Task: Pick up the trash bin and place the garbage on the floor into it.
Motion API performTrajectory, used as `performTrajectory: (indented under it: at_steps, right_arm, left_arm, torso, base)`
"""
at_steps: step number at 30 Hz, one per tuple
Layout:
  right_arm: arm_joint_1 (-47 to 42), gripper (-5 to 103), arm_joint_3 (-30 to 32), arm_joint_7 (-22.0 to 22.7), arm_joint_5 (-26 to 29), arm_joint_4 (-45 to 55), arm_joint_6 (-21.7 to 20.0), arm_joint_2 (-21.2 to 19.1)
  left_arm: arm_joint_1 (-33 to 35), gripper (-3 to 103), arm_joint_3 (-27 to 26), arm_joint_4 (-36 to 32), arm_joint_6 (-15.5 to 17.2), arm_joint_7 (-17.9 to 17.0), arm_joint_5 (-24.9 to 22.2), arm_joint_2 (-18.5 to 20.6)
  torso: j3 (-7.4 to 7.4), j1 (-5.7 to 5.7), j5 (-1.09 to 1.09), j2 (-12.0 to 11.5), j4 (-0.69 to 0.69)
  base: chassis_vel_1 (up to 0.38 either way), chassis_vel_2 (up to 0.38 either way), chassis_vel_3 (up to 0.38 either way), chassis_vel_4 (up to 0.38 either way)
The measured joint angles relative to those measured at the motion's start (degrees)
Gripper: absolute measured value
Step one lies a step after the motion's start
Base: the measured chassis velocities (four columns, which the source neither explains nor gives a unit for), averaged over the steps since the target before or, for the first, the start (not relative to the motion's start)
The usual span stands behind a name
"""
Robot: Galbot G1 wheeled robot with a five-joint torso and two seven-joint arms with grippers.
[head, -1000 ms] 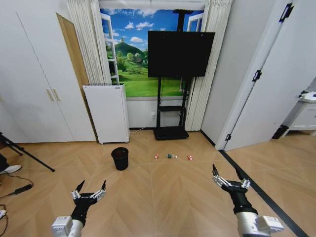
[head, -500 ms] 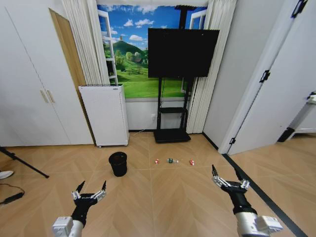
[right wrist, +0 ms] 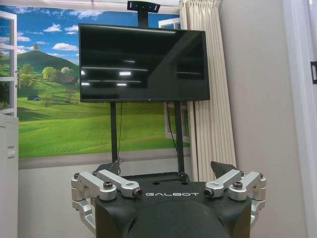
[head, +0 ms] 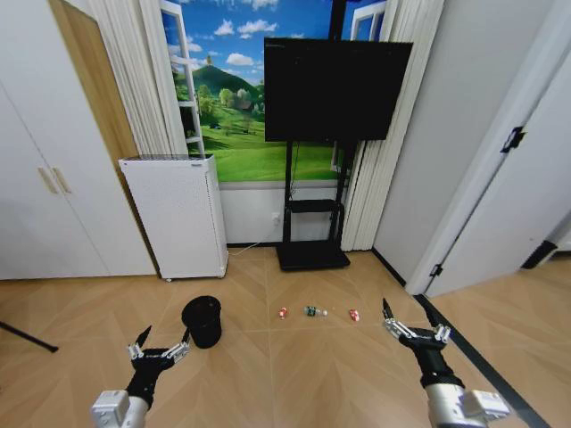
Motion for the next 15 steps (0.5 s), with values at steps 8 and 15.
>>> performTrajectory:
  at_steps: [8,15]
  right_arm:
    - [0.06,100,0.11,0.01,-0.24,-0.1,0.01,-0.22]
    - [0.18,100,0.08,0.46,-1.45,-0.38,0.01,-0.18]
  left_arm:
    - [0.15,100,0.28,-0.02,-0.06,-0.01,0.53,-0.33]
    - [0.22,100,0.13,-0.04,-0.07,0.0,0.56,-0.35]
  torso:
    - [-0.01,-0.01,-0.02,0.01,0.02]
    - [-0.02,-0.02,-0.04,0.02,0.01]
  base:
    - [-0.356,0.359,0.339,-0.351]
    - [-0.357,0.338,0.346,-0.358]
